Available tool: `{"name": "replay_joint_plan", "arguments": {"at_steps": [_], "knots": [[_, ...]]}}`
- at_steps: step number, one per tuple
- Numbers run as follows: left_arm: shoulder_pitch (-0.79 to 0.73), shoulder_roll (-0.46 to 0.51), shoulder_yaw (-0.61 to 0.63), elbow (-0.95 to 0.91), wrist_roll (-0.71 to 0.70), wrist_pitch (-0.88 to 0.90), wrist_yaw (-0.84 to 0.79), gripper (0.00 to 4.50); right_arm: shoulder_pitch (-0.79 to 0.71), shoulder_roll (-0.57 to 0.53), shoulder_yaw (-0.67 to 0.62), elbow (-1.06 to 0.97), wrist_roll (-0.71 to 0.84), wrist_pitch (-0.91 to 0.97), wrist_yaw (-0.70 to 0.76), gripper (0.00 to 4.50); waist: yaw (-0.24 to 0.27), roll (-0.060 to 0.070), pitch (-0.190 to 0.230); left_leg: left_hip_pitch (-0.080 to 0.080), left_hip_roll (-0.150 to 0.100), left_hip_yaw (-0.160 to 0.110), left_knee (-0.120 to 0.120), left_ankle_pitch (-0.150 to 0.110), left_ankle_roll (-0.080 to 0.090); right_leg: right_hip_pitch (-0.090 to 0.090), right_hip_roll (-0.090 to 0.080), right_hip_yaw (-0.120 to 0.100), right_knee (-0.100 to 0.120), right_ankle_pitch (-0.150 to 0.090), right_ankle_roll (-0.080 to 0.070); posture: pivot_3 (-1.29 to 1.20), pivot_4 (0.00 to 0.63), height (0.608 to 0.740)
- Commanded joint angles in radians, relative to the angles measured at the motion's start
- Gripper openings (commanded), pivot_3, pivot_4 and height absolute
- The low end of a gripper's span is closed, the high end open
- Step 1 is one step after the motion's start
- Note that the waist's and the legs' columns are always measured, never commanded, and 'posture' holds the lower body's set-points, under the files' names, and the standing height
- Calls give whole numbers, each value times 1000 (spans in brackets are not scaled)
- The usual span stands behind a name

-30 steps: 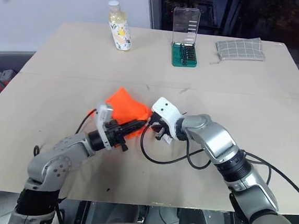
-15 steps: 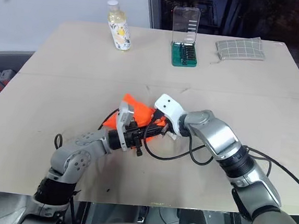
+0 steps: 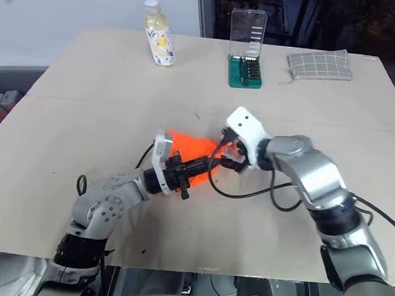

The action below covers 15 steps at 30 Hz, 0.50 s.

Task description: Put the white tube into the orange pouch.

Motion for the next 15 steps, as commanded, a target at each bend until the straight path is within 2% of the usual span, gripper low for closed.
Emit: {"name": "replay_joint_plan", "arguments": {"at_steps": [1, 5, 10, 15], "knots": [[-24, -5, 32, 8, -12, 0, 31, 0, 36, -17, -21, -127, 102, 6, 77, 4490, -6, 0, 0, 0, 1, 0, 0, 0, 0, 0, 1, 1, 0, 0, 0, 0, 150, 740], [-20, -8, 25, 5, -12, 4, 36, 0, 95, -88, -26, -158, 107, -21, 90, 4490, -1, 0, 0, 0, 0, 0, 1, 0, 0, 0, 1, 1, 1, 0, 0, 0, 150, 740], [-18, -4, 26, 9, -11, 3, 36, 0, 126, -192, 55, -87, -62, -153, 27, 4490, 0, 0, 0, 1, -1, 0, 3, 0, 0, 1, 0, 1, 1, 0, 0, 0, 150, 740], [-18, -5, 20, 6, -8, 2, 35, 0, 127, -207, 100, -3, -173, -252, -5, 4490, -2, 0, 0, 1, 0, 0, 3, 0, 0, 1, 1, 1, 2, 0, 0, 0, 150, 740]]}}
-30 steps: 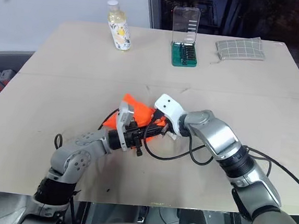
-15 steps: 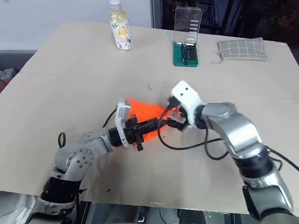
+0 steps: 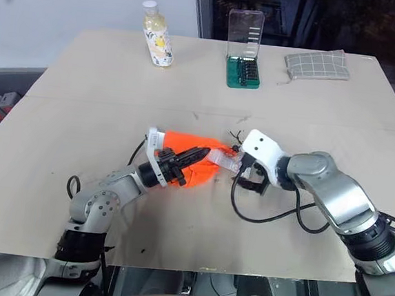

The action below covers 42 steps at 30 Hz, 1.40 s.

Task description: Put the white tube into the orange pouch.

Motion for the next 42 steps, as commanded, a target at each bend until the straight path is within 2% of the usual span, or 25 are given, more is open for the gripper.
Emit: {"name": "replay_joint_plan", "arguments": {"at_steps": [1, 4, 9, 12, 14, 15, 18, 26, 36, 42], "knots": [[-4, 0, 0, -22, -8, -8, -6, 0, -1, -7, 28, 21, -74, -85, -5, 4490, 0, 0, 0, 0, 0, 0, 0, 0, 0, 0, 0, 0, 0, 0, 0, 0, 150, 740], [-11, -2, -1, -16, -6, -10, -6, 0, 5, 2, 70, 51, -125, -129, 3, 4490, 1, 0, 0, 0, 0, 0, 0, 0, 0, 0, 0, 0, 0, 0, 0, 0, 150, 740], [-17, -3, -6, -16, 2, -18, -6, 0, 40, 77, 39, 62, -63, -78, 37, 4490, 1, 0, 0, 0, 0, 0, 0, 0, 0, 0, -1, 0, 0, 0, 0, 0, 150, 740], [-18, -4, -5, -16, 2, -19, -5, 0, 49, 79, 31, 72, -74, -87, 40, 3628, 1, 0, 0, 0, 0, 0, 0, 0, 0, 0, -1, 0, 0, 0, 0, 0, 150, 740], [-18, -4, -6, -14, 5, -21, -5, 0, 53, 94, 14, 78, -63, -83, 37, 2620, 1, 0, 0, 0, 0, 0, 0, 0, 0, 0, -1, 0, 0, 0, 0, 0, 150, 740], [-18, -5, -7, -13, 5, -22, -5, 0, 55, 104, 2, 79, -52, -76, 37, 2313, 1, 0, 0, 0, 0, 0, 0, 0, 0, 0, -1, 0, 0, 0, 0, 0, 150, 740], [-17, -7, -9, -13, 8, -23, -5, 0, 60, 117, -14, 80, -40, -59, 42, 927, 1, 0, 0, 0, 0, 0, 0, 0, 0, 1, -1, 0, 0, 0, 0, 0, 150, 740], [-5, 26, -57, -47, 43, -49, -63, 0, 80, 189, -98, 94, 35, -5, 32, 927, 2, 0, 0, 0, 0, 0, 0, 0, 0, 0, -1, 0, 0, 0, 0, 0, 150, 740], [-16, 90, -171, -63, 146, -151, -173, 0, -44, 224, -58, 88, 5, -73, 38, 927, 0, 0, 0, 0, 0, 0, 0, 0, 0, 0, 0, 0, 0, 0, 0, 0, 150, 740], [-7, 85, -173, -74, 134, -171, -210, 0, -107, 265, -39, 116, 3, -97, 45, 927, 2, 0, 0, 0, 0, -1, 0, 0, 0, 0, 0, -1, 0, 0, 0, 0, 150, 740]]}}
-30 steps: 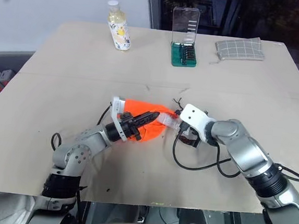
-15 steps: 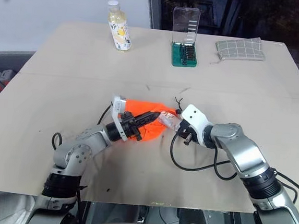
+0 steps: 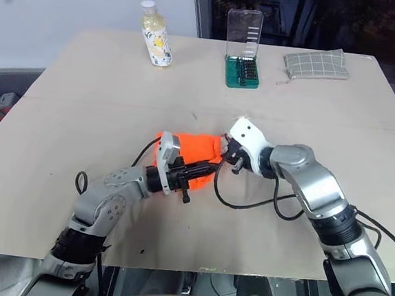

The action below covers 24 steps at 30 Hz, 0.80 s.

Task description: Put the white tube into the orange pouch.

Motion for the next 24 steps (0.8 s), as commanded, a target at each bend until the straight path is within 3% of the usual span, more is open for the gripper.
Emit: {"name": "replay_joint_plan", "arguments": {"at_steps": [1, 7, 10, 15, 22, 24], "knots": [[1, -8, -7, -55, -28, -22, -37, 0, -35, 28, 6, -2, -5, -42, 3, 927, 0, 0, 0, 0, 0, 0, 0, 0, 0, 0, 0, 0, 0, 0, 0, 0, 150, 740], [4, -25, 1, -57, -29, -31, -40, 0, -20, 70, 55, 1, -18, -75, 6, 927, -1, 0, 0, 0, 0, 0, 0, 0, 0, 0, 0, 0, 0, 0, 0, 0, 150, 740], [11, -33, 17, -70, -47, -27, -41, 0, -11, 66, 51, -5, -19, -79, 21, 1726, -1, 0, 0, 0, 0, 0, 0, 0, 0, 0, 0, 0, 0, 0, 0, 0, 150, 740], [27, -14, 51, -61, -48, -46, -53, 0, 33, 54, -26, -39, 34, -27, 32, 3921, 0, 0, 0, 0, 0, 0, 0, 0, 0, 0, 0, 0, 0, 0, 0, 0, 150, 740], [41, 16, 123, -50, -89, -39, -50, 0, 138, -105, -136, -147, 150, -21, 168, 3921, 1, 0, 0, -1, 0, -2, 0, 0, 0, 0, 0, -1, -1, 0, 0, 0, 150, 740], [48, 24, 121, -50, -79, -37, -53, 0, 171, -179, -144, -125, 117, -102, 204, 3921, -1, 1, 0, 0, 0, 0, 0, 0, 1, 0, 0, 0, -1, 0, 0, 0, 150, 740]]}}
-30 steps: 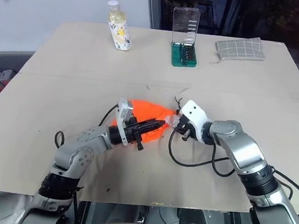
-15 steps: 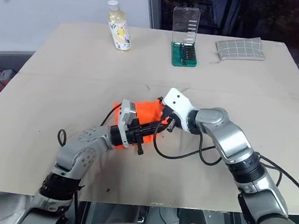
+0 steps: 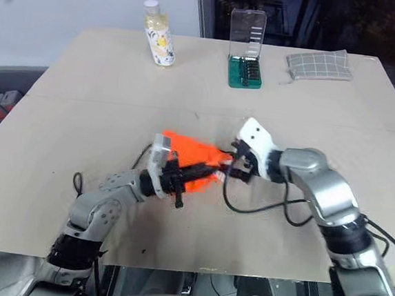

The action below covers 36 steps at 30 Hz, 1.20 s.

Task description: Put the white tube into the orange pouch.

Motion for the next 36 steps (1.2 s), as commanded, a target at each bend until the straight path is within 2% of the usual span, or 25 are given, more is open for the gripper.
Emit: {"name": "replay_joint_plan", "arguments": {"at_steps": [1, 3, 5, 8, 14, 20, 23, 30, 36], "knots": [[7, 1, -5, -28, -9, -15, -7, 0, 22, -93, -35, -2, -31, -119, 56, 3921, 1, 0, 0, 0, 0, 0, 0, -1, 1, 0, 0, 0, 0, 0, 0, 0, 150, 740], [10, 3, -6, -29, -9, -14, -7, 0, 22, -140, -3, 57, -112, -217, 49, 3921, 1, 0, 0, 0, -1, 0, 0, -1, 1, 1, 0, 0, 0, 0, 0, 0, 150, 740], [14, 6, -7, -31, -8, -13, -8, 0, 6, -135, 22, 132, -190, -308, 2, 3921, 1, -1, 0, 1, 0, 1, 1, -1, 1, 2, 0, 0, 0, 0, 0, 0, 150, 740], [31, 20, -10, -40, -6, -9, -15, 0, 6, -45, 38, 227, -244, -438, -59, 3921, -4, -1, 0, 3, 1, 2, 1, 0, -1, 2, 3, 2, 1, 0, 0, 0, 150, 740], [73, 44, -4, -71, -13, -1, -13, 0, -4, 53, 110, 431, -420, -777, -157, 3921, 1, 0, 0, 2, 2, 3, 0, 0, -1, 0, 2, 3, 1, 0, 0, 0, 150, 740], [106, 47, -14, -108, -11, 4, 2, 0, -68, 185, 76, 607, -426, -951, -221, 3921, -2, -1, 0, 3, 1, 3, 1, 1, -1, 1, 2, 3, 2, 0, 0, 0, 150, 740], [115, 45, -17, -112, -9, 4, 7, 0, -97, 233, 55, 680, -372, -1030, -178, 3921, -3, -1, 0, 3, 1, 3, 1, 1, -1, 1, 2, 3, 3, 0, 0, 0, 150, 740], [130, 44, -15, -99, 2, -15, 8, 0, -137, 329, -38, 789, -226, -1055, -108, 3921, -2, 0, 0, 3, 1, 3, 1, 1, -1, 1, 2, 3, 3, 0, 0, 0, 150, 740], [144, 36, -14, -98, 10, -29, 16, 0, -132, 348, -67, 827, -227, -1052, -109, 3921, -2, 0, 0, 3, 1, 2, 1, 1, -1, 0, 1, 3, 4, 0, 0, 0, 150, 740]]}}
